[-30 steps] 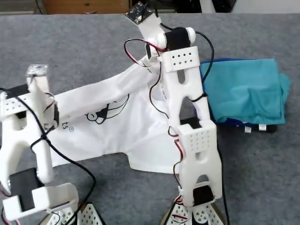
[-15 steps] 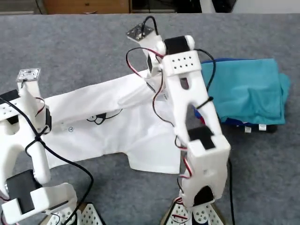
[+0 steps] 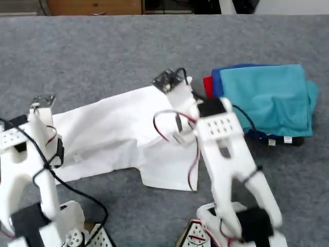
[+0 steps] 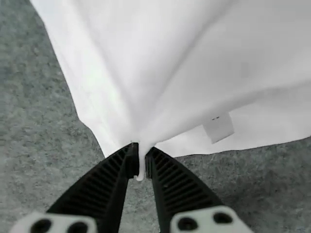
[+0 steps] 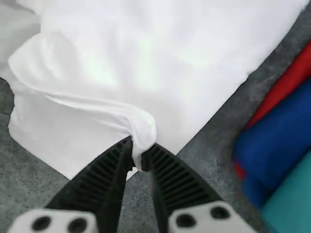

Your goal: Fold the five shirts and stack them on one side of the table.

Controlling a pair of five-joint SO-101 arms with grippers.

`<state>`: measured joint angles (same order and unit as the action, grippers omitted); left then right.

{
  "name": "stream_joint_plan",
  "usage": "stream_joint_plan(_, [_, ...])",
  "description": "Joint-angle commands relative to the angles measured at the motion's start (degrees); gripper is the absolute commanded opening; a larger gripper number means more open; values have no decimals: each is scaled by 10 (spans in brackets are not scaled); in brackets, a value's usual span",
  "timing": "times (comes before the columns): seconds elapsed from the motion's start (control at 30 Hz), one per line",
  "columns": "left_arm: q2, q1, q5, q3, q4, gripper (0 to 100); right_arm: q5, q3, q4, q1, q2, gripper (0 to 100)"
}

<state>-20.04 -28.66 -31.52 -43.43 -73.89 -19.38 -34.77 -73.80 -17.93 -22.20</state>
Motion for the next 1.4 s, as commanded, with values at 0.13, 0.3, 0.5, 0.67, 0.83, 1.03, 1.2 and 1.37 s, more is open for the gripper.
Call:
stream_joint_plan(0.13, [-149, -47, -45, -31, 4, 19, -55, -124, 7, 3, -179, 1])
stream_joint_plan(0.3, [-156, -80, -89, -66, 4, 19, -79, -220, 18, 3, -235, 1])
stream_joint_plan(0.5, [-156, -77, -97, -106, 4, 19, -102, -255, 40, 3, -245, 1])
stream_joint_plan(0.67, [-156, -77, -97, -105, 4, 19, -151, -284, 39, 3, -247, 1])
stream_joint_plan(0.83, [-156, -80, -97, -108, 4, 19, -171, -294, 38, 4, -247, 1])
stream_joint_plan(1.03, [-156, -76, -137, -131, 4, 19, -171, -295, 39, 4, -247, 1])
stream_joint_plan(1.2, [-156, -78, -138, -140, 4, 19, -171, -295, 40, 4, -247, 2])
stream_joint_plan(1.37, [-156, -79, -137, -136, 4, 37, -190, -295, 38, 5, -247, 5])
